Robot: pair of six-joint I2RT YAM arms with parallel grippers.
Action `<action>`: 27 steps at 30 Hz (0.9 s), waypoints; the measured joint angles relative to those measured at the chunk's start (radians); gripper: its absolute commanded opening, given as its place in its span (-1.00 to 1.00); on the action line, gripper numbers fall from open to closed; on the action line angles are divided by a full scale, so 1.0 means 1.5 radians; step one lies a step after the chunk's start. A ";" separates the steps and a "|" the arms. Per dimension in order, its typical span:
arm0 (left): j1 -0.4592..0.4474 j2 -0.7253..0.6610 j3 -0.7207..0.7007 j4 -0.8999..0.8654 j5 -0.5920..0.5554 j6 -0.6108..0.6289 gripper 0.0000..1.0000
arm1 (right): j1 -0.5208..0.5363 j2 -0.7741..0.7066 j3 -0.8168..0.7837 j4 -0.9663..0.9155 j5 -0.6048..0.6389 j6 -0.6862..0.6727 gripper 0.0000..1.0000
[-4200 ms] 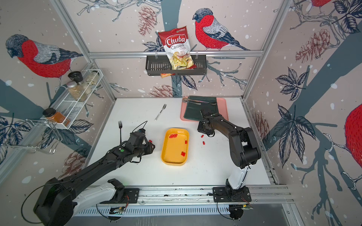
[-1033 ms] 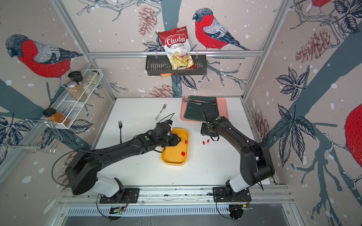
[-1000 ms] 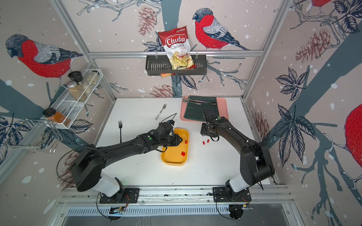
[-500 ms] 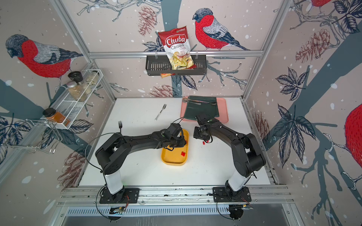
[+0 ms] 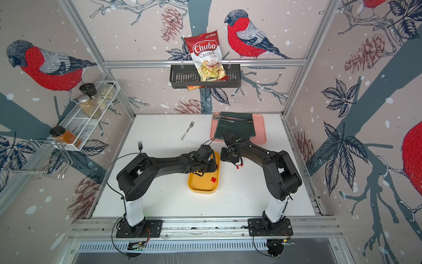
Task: Take the screw protection sleeves out of the storage box
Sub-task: Pick up the screw protection sleeve from the storage box.
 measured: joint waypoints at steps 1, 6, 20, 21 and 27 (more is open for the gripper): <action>0.000 0.000 -0.002 0.006 -0.005 -0.004 -0.46 | 0.001 0.001 0.000 0.001 -0.001 0.000 -0.06; 0.000 0.008 -0.005 0.035 -0.013 -0.012 -0.50 | 0.005 0.006 0.000 0.003 -0.005 0.000 -0.07; 0.000 0.037 -0.006 0.111 -0.014 -0.027 -1.00 | 0.005 0.011 0.004 -0.002 -0.002 -0.001 -0.09; 0.000 0.036 -0.008 0.112 -0.015 -0.027 -1.00 | 0.005 0.012 0.005 -0.002 -0.001 -0.001 -0.10; 0.002 0.000 -0.020 0.073 -0.014 -0.026 -1.00 | 0.005 0.016 0.016 0.001 -0.002 -0.001 -0.10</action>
